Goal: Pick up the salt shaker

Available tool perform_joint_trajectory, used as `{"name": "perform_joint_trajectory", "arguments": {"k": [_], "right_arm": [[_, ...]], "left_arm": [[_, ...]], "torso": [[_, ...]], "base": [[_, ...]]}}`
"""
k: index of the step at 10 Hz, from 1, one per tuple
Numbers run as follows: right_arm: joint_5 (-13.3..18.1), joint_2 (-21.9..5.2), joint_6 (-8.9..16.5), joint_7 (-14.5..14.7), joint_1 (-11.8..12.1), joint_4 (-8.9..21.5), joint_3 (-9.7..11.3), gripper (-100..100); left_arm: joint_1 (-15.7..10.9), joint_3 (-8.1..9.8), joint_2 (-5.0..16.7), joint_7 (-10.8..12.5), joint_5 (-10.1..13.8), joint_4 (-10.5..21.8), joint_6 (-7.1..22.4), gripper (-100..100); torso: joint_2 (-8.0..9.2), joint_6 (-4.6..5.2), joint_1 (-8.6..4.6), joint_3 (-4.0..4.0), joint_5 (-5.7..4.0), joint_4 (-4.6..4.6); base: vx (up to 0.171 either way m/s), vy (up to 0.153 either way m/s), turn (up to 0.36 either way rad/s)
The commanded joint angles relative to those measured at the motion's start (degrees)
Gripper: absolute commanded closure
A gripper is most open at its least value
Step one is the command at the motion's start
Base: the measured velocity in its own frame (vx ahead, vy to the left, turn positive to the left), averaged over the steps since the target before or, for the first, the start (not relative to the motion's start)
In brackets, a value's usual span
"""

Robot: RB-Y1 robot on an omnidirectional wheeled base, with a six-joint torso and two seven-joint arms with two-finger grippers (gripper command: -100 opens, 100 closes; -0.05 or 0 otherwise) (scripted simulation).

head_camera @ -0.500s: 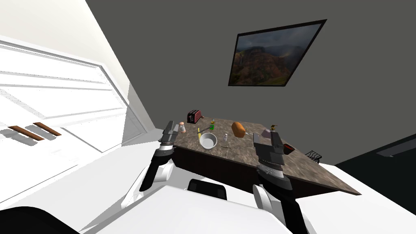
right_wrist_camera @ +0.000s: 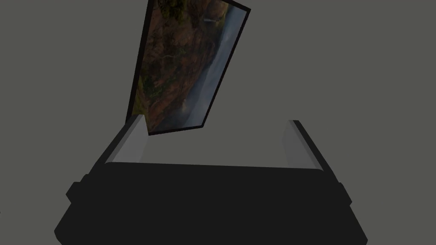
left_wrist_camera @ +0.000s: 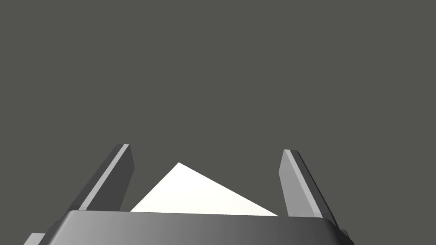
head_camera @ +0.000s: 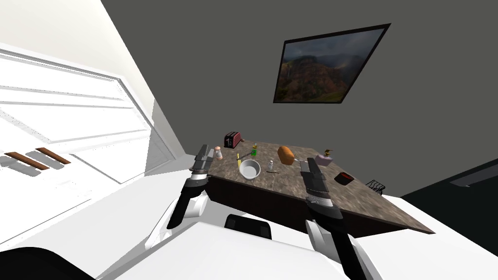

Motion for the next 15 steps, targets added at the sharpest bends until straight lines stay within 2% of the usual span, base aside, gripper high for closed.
{"name": "perform_joint_trajectory", "arguments": {"k": [1, 4, 5, 8, 9, 11, 12, 14, 15], "right_arm": [[2.22, -1.21, 0.6, 1.99, -1.09, 2.69, -1.16, -100], [7.31, -2.61, 2.62, 6.4, -3.92, 7.76, -3.6, -100], [7.31, -2.61, 2.62, 6.4, -3.92, 8.29, -3.6, -100], [12.58, -3.29, 4.93, 11.25, -7.33, 13.85, -6.4, -100], [12.99, -3.29, 4.93, 11.68, -7.33, 14.81, -6.4, -100], [16.65, -3.48, 6.55, 15.24, -9.85, 19.03, -8.39, -100], [16.81, -3.48, 6.55, 15.54, -9.85, 19.47, -8.39, -100], [20.47, -3.6, 8.17, 19.26, -12.48, 23.96, -10.45, -100], [20.47, -3.6, 8.17, 19.58, -12.48, 24.15, -10.45, -100]], "left_arm": [[0.0, 0.0, 0.0, 0.0, 0.0, 0.0, 0.0, 0], [0.0, 0.0, 0.0, 0.0, 0.0, 0.0, 0.0, 0], [0.0, 0.0, 0.0, 0.0, 0.0, 0.0, 0.0, 0], [0.0, 0.0, 0.0, 0.0, 0.0, 0.0, 0.0, 0], [0.0, -0.01, 0.0, 0.0, 0.0, 0.0, 0.0, 0], [0.0, 0.0, 0.0, 0.0, 0.0, 0.0, 0.0, 0], [0.0, -0.01, 0.0, 0.0, 0.0, 0.0, 0.0, 0], [0.0, 0.0, 0.0, 0.0, 0.0, 0.0, 0.0, 0], [0.0, -0.01, -0.01, 0.0, 0.0, 0.0, 0.0, 0]], "torso": [[0.0, 0.0, 0.0, 0.0, 0.0, 0.0], [-0.01, 0.0, 0.1, 0.0, 0.02, 0.0], [0.0, 0.0, 0.11, 0.0, 0.03, 0.0], [0.03, 0.0, 0.14, 0.02, 0.03, 0.01], [0.05, 0.0, 0.19, 0.03, 0.04, 0.01], [0.04, 0.0, 0.11, 0.02, 0.03, 0.01], [0.04, -0.01, 0.2, 0.02, 0.04, 0.01], [0.04, 0.0, 0.15, 0.03, 0.04, 0.01], [0.08, 0.0, 0.24, 0.05, 0.06, 0.02]], "base": [[0.007, 0.041, -0.013], [0.009, 0.06, -0.008], [-0.001, 0.048, -0.001], [-0.002, 0.069, 0.006], [-0.003, 0.064, 0.001], [-0.002, 0.073, 0.019], [0.002, 0.076, 0.006], [-0.006, 0.081, 0.026], [-0.011, 0.068, 0.007]]}}
